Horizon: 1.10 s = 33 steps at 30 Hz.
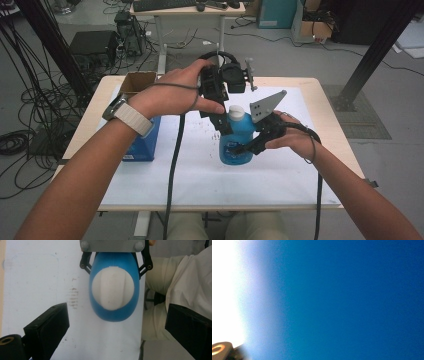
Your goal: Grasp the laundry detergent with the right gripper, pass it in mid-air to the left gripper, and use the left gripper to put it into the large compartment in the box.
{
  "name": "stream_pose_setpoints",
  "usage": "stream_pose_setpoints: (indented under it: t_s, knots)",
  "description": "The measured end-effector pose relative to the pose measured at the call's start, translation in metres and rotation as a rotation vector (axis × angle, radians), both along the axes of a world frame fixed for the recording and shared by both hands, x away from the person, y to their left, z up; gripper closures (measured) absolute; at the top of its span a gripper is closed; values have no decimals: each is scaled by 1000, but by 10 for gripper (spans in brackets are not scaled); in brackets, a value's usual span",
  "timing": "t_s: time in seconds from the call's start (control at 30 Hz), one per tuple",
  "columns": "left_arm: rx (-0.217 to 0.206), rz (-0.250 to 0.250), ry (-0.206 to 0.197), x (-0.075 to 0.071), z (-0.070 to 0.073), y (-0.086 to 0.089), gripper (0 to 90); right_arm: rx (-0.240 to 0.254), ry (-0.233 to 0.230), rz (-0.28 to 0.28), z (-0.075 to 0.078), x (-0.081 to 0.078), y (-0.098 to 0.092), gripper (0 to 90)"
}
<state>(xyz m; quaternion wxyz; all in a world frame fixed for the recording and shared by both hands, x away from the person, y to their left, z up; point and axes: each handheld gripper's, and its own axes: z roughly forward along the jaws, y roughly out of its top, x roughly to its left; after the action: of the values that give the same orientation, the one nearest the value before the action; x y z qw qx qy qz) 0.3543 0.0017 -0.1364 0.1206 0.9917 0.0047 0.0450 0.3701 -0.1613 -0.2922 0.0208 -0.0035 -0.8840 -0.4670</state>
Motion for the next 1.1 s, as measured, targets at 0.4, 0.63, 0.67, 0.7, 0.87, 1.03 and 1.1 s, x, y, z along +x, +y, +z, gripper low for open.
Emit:
stream_pose_setpoints:
  t_s: [0.4, 0.63, 0.67, 0.7, 0.87, 1.03, 1.1]
  knots:
    - [-1, -5, 1, 0, 0, -1, 56, 2, -12, 2, 1, 0, 0, 427]
    - [-2, -8, 1, 0, -1, -2, 56, -1, -13, 4, 0, 0, 0, 428]
    - [-2, -8, 1, 0, -1, -2, 56, 0, -13, 4, 0, 0, 1, 428]
    - [-5, -8, -1, 0, -1, -2, 56, -1, -11, 2, 0, 0, 1, 428]
    - [-1, -11, -2, 0, -1, -4, 56, -2, -14, 6, 0, 1, 2, 428]
    - [1, -19, -4, 0, -3, -8, 56, -7, -15, 5, 0, 0, 4, 428]
    - [5, -22, -3, 0, -4, -11, 56, -9, -17, 7, 0, 0, 5, 428]
